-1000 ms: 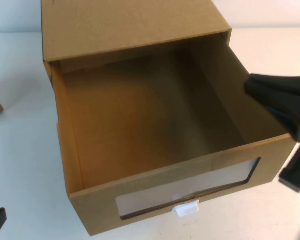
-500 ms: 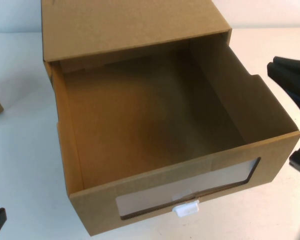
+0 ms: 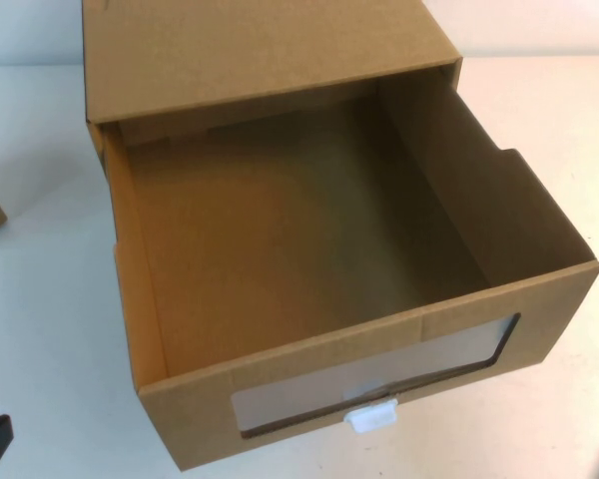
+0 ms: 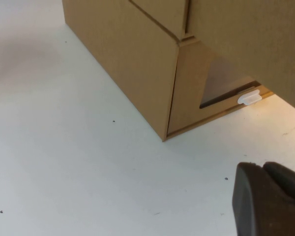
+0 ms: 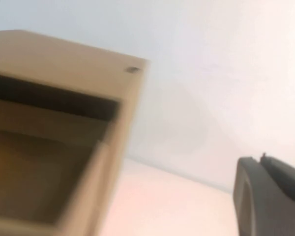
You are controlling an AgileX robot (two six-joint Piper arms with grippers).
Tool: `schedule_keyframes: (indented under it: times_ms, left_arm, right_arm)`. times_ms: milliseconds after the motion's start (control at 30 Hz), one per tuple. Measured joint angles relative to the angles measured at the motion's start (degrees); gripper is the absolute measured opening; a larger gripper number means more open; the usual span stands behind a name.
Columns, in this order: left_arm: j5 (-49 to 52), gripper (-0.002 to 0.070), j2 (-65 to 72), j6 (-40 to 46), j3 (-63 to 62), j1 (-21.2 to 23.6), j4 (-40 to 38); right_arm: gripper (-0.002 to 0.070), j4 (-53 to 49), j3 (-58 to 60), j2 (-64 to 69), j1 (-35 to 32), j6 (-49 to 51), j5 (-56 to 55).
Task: Open the shoe box
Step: 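Pull the top drawer of the cardboard box fully open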
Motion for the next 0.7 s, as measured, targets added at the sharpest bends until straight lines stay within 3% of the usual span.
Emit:
schedule_keyframes:
  times_ms: [233,433,533,700]
  left_arm:
    - [0.00,-0.0006,0.00,0.00,0.00,0.00,0.00]
    - [0.00,-0.0006,0.00,0.00,0.00,0.00,0.00]
    - [0.00,-0.0006,0.00,0.00,0.00,0.00,0.00]
    - [0.00,-0.0006,0.00,0.00,0.00,0.00,0.00]
  right_arm:
    - [-0.0018,-10.82,7.81,-14.05,-22.51,17.03,13.13]
    - [-0.0018,-26.41,12.17,-24.04,-41.84,35.25,25.14]
    - [-0.0018,-32.28,16.18,-27.45,-46.21,42.87,26.81]
    - [-0.0018,-40.36,23.55,-31.31,-45.82,54.16,27.15]
